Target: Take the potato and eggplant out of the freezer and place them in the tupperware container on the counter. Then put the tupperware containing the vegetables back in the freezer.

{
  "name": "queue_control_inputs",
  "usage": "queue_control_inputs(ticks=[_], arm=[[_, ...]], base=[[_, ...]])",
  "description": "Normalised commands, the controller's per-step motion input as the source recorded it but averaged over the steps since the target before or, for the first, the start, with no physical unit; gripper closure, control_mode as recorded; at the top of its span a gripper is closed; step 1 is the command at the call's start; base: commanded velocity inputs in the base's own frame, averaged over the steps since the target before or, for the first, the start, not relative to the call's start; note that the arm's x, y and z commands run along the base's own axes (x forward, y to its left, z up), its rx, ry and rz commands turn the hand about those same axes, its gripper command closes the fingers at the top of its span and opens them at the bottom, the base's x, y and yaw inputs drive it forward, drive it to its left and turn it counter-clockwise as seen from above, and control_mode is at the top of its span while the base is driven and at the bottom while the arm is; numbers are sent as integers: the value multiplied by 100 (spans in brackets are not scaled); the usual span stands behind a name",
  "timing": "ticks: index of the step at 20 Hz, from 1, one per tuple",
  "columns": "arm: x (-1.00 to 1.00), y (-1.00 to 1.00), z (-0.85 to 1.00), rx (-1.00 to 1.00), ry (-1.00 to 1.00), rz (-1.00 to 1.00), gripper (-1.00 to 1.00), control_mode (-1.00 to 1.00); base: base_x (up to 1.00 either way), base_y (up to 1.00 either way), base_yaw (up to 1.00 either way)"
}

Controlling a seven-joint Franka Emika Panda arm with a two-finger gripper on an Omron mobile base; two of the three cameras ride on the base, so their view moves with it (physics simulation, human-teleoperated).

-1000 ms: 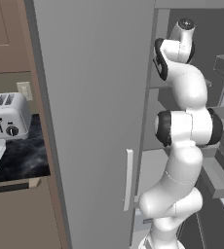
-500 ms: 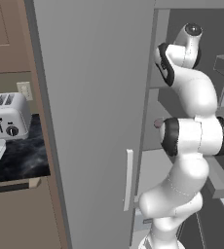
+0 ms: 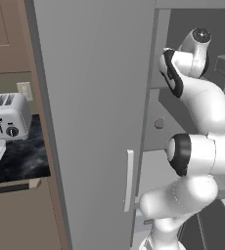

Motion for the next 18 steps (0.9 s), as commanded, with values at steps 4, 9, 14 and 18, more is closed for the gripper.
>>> queue_control_inputs(ticks=[4,9,14,18], arm=[[-37,17,10,0,0,0,100,-100],[-44,19,1,0,0,0,100,-100],[-50,26,0,0,0,0,100,-100],[-63,26,0,0,0,0,100,-100]], base=[[0,0,0],[0,0,0],[0,0,0],[0,0,0]])
